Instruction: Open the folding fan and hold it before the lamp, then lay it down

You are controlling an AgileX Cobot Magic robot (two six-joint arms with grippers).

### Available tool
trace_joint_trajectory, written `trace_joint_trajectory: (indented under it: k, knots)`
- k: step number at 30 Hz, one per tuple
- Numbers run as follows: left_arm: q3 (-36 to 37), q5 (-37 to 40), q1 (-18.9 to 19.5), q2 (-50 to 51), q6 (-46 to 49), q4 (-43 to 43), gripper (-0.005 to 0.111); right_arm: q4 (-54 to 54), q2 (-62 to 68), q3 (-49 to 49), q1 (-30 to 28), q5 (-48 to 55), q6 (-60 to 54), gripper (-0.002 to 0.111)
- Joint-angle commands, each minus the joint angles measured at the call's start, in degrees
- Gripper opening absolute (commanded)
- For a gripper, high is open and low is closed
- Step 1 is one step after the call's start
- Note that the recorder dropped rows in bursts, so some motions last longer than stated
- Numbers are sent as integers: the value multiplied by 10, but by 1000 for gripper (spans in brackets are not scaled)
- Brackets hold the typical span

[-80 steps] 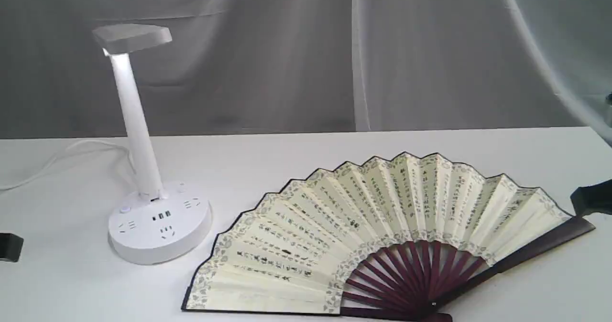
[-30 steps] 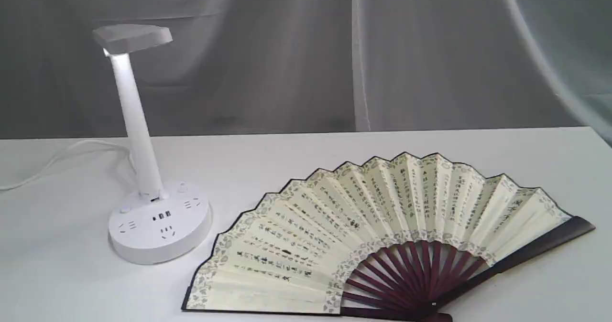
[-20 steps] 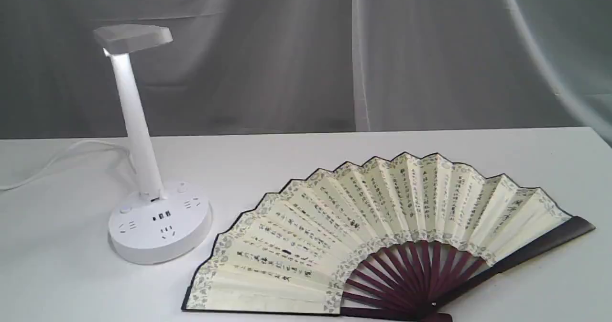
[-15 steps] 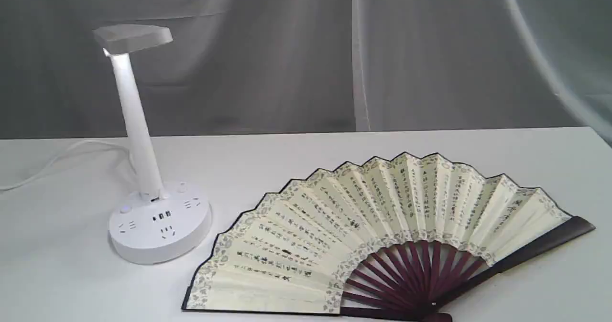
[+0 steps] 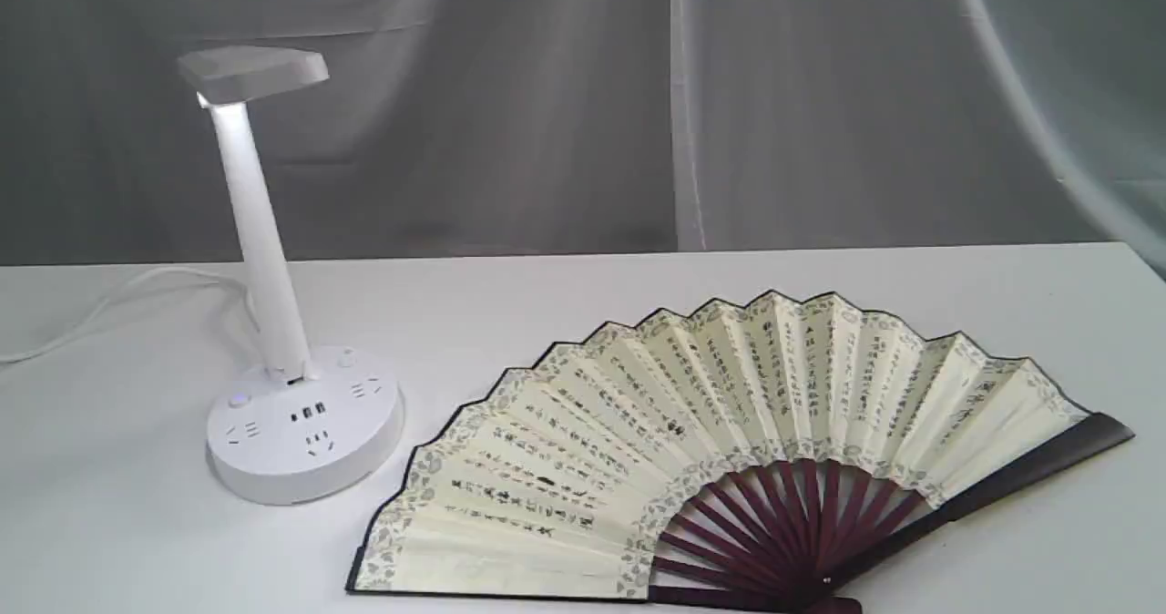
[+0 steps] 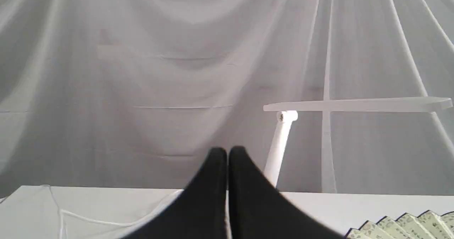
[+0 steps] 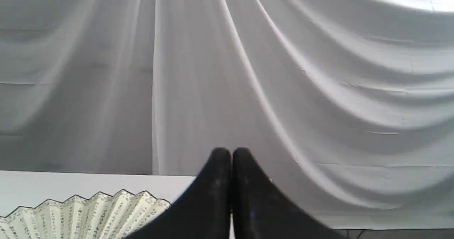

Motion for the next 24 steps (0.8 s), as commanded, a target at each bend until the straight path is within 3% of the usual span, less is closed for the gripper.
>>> trace_joint_trajectory:
  k: [1, 9, 15, 24]
  knots:
    - [9, -21, -3, -2, 1, -14, 0, -8, -2, 16, 1, -9, 2, 0]
    - [127, -111, -3, -2, -1, -13, 0, 8, -2, 139, 1, -141, 5, 0]
    - [244, -222, -3, -2, -1, -15, 0, 24, -2, 265, 1, -232, 5, 0]
    - [412, -450, -3, -2, 1, 9, 0, -6, -2, 432, 1, -461, 2, 0]
